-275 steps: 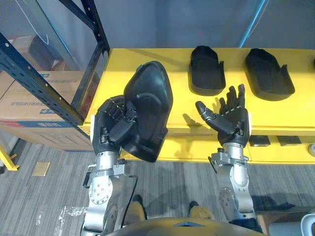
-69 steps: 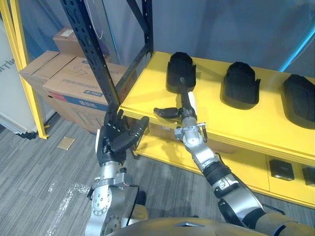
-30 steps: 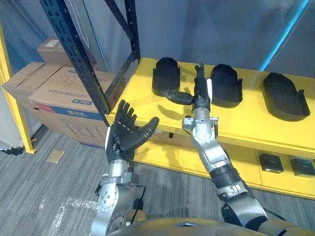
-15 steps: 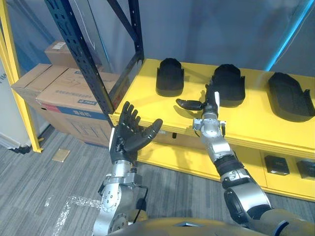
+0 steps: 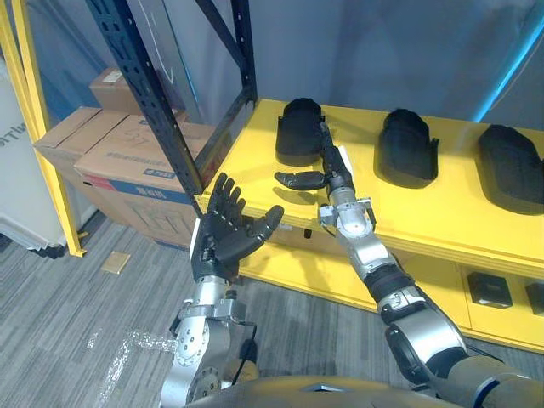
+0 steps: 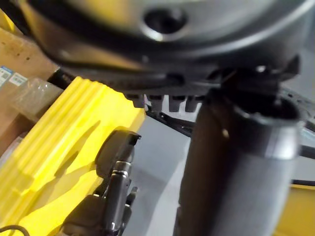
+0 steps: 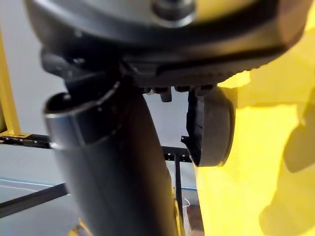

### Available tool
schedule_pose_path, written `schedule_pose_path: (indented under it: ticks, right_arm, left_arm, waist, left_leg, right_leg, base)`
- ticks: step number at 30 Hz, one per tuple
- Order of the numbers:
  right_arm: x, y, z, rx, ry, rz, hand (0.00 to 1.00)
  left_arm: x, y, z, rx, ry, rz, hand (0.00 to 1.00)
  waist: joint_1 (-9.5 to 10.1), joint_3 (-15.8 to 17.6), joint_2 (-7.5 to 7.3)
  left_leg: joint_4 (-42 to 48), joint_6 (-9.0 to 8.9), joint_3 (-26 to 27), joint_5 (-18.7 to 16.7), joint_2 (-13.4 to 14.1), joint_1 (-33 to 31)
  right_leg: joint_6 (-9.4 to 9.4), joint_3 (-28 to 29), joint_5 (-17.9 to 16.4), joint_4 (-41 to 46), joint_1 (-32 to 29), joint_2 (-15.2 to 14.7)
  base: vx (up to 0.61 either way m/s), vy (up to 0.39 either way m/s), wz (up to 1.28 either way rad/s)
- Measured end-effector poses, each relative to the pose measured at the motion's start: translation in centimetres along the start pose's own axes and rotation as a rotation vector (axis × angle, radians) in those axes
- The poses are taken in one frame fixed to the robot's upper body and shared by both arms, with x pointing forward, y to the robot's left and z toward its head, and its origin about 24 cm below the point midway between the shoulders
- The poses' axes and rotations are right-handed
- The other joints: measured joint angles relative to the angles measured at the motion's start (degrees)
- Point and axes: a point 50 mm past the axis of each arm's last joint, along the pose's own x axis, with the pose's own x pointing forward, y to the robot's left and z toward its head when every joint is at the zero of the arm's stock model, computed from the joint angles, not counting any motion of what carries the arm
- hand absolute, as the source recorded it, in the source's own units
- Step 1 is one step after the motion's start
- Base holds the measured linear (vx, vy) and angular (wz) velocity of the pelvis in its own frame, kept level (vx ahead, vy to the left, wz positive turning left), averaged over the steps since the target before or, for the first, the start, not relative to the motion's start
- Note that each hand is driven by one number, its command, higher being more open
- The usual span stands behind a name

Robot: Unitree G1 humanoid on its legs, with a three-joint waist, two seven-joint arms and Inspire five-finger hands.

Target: Walk over and take three plastic housings, then place them on the shelf

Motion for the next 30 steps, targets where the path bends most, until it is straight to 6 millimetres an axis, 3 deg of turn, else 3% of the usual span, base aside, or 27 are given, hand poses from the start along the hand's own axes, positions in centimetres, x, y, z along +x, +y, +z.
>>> schedule_pose_path:
  ticks: [13, 21, 30]
  right_arm:
    - [1.1, -0.2, 0.7, -0.023, -0.009, 0.003, 1.00]
    - [1.0, -0.9, 1.4, -0.055, -0.077, -0.207, 1.00]
    - [1.2, -2.7, 1.5, -0.029, -0.071, -0.277, 1.00]
  left_arm:
    - [0.1, 0.5, 0.3, 0.025, -0.005, 0.007, 1.00]
    - [0.0, 0.6, 0.3, 0.029, -0.003, 0.006, 1.00]
    - [-0.1, 0.4, -0.2, 0.032, 0.019, -0.012, 1.00]
  waist:
    - [1.28, 1.17, 0.55]
    - [1.43, 1.30, 0.50]
    - [1.25, 2.36, 1.11]
  left_leg:
    - [0.02, -0.06, -1.09, 0.33, 0.23, -0.87]
    - [0.03, -0.06, -0.83, 0.53, -0.05, -0.58]
    - [0.01, -0.64, -0.80, 0.03, 0.14, -0.34]
  right_leg:
    - [-0.09, -0.68, -0.05, -0.02, 0.13, 0.35]
    - [-0.10, -0.60, -0.06, 0.08, 0.01, 0.07]
    - [-0.39, -0.45, -0.25, 0.28, -0.08, 0.12]
  base:
    - [0.00, -0.011, 0.03]
    - [0.00, -0.005, 0.00]
    - [-0.02, -0.007, -0.02]
